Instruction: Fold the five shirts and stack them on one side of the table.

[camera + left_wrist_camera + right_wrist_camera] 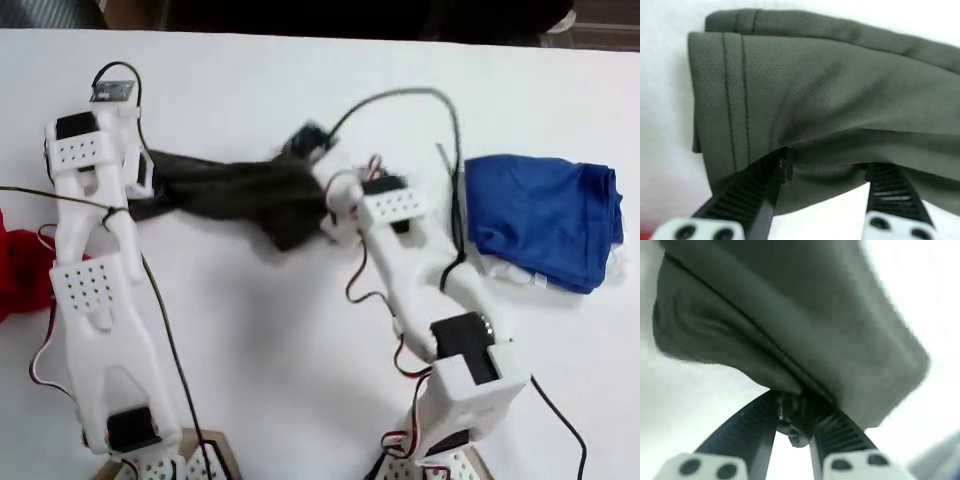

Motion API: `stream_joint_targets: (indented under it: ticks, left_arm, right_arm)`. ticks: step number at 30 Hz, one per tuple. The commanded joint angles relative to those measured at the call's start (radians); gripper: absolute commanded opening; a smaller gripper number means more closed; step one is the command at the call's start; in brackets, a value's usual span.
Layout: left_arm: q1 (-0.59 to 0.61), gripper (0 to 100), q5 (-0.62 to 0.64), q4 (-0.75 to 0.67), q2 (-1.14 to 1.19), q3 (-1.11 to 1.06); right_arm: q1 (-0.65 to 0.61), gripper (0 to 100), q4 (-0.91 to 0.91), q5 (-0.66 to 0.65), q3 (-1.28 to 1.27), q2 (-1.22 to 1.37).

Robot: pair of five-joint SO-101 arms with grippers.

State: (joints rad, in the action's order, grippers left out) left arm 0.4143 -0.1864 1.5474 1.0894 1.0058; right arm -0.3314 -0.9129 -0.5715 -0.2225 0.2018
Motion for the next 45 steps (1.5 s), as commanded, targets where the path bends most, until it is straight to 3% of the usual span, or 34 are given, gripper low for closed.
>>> stream_joint_targets:
  ticks: [1, 7, 11, 14, 17, 21, 26, 31, 39, 45]
  left_arm:
    - [0.043, 26, 0.011, -0.002, 0.008, 0.018]
    - [0.043, 26, 0.011, -0.002, 0.008, 0.018]
    - [0.043, 26, 0.011, -0.002, 0.008, 0.018]
    - [0.043, 26, 0.011, -0.002, 0.008, 0.018]
    - [0.043, 26, 0.009, -0.002, 0.008, 0.018]
    - [0.043, 26, 0.009, -0.002, 0.008, 0.018]
    - [0.043, 26, 0.009, -0.002, 0.008, 0.018]
    - [0.043, 26, 0.009, -0.002, 0.008, 0.018]
    - [0.041, 26, 0.012, -0.002, 0.008, 0.018]
    - [0.041, 26, 0.014, 0.0, 0.008, 0.016]
  right_arm:
    - [0.013, 2.1, -0.108, -0.005, 0.198, -0.002]
    - [-0.054, 2.1, -0.286, -0.002, 0.445, -0.002]
    - [-0.137, 2.1, -0.547, -0.002, 0.577, -0.004]
    - [-0.196, 2.2, -0.717, -0.002, 0.635, -0.01]
    - [-0.242, 2.2, -0.762, -0.003, 0.601, -0.067]
    - [-0.306, 2.2, -0.694, -0.006, 0.399, -0.176]
    - [-0.389, 2.2, -0.475, 0.058, 0.008, -0.341]
    - [-0.38, 2.2, -0.323, 0.123, -0.213, -0.478]
    - [-0.166, 2.1, -0.104, 0.12, -0.19, -0.325]
    - [-0.048, 2.1, -0.094, 0.118, 0.152, -0.008]
